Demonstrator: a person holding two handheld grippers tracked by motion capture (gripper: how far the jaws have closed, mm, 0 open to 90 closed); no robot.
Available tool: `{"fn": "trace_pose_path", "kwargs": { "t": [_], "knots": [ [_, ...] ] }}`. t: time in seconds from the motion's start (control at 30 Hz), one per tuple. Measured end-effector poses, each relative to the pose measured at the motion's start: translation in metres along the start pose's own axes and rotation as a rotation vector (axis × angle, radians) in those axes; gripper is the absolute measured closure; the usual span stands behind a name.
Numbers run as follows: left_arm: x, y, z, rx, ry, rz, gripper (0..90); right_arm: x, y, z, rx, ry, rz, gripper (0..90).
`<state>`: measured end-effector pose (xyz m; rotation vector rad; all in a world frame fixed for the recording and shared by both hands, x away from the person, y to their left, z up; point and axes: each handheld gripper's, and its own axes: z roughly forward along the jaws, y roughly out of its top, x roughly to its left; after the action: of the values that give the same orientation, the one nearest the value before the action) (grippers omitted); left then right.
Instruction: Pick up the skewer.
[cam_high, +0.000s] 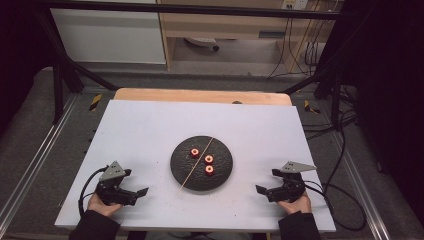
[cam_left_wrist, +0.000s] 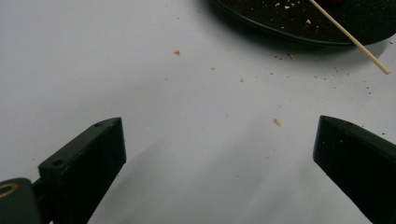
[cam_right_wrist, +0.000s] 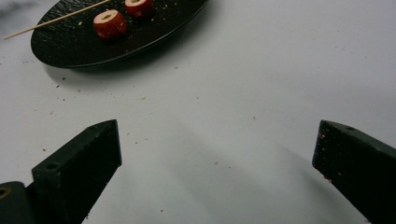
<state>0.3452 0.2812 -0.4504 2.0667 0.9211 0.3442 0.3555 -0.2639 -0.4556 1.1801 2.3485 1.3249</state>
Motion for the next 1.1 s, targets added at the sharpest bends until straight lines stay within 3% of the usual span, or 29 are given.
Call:
{"fn": "trace_pose_path", "kwargs": {
  "t": [0.57,0.87,1.1],
  "knots": [
    [-0.006,0.005,0.003,0.016,0.005,0.000,2.7,0.000,0.000,-0.001,-0.004,0.001,0.000,1.7],
    [-0.018,0.013,0.006,0.030,-0.002,0.024,2.9,0.001,0.000,0.000,0.000,0.000,0.000,1.7],
    [-0.024,0.019,0.007,0.039,0.002,0.020,3.4,0.001,0.000,0.000,0.002,-0.001,0.000,1.7]
  ]
}}
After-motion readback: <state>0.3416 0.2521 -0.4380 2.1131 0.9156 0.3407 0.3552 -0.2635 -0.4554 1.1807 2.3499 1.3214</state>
